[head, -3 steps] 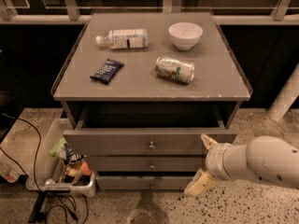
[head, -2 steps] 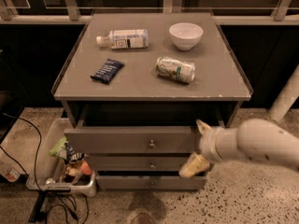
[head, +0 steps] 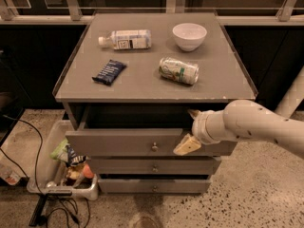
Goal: Close top drawer
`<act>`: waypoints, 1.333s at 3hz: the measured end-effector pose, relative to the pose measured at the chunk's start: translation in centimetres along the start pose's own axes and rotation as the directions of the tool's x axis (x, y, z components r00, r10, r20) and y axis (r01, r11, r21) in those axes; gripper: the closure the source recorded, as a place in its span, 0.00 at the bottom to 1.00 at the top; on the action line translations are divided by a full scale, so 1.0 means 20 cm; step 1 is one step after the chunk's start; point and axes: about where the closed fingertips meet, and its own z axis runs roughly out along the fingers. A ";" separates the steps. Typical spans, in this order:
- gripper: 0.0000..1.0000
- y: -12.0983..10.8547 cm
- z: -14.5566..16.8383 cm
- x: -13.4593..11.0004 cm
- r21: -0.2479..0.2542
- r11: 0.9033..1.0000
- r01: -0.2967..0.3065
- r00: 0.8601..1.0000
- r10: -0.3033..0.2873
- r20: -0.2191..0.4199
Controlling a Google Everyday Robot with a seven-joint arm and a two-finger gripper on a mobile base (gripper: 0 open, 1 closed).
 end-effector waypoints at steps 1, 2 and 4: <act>0.39 0.00 0.00 0.00 0.000 1.000 0.000 1.000 0.000 0.000; 0.62 0.06 -0.08 0.00 -0.002 1.000 0.008 1.000 -0.008 0.019; 1.00 0.13 -0.46 -0.09 0.085 0.994 0.069 0.992 -0.077 0.102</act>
Offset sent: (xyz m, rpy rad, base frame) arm -0.0500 -0.0097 0.0231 0.0360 -0.0284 0.0332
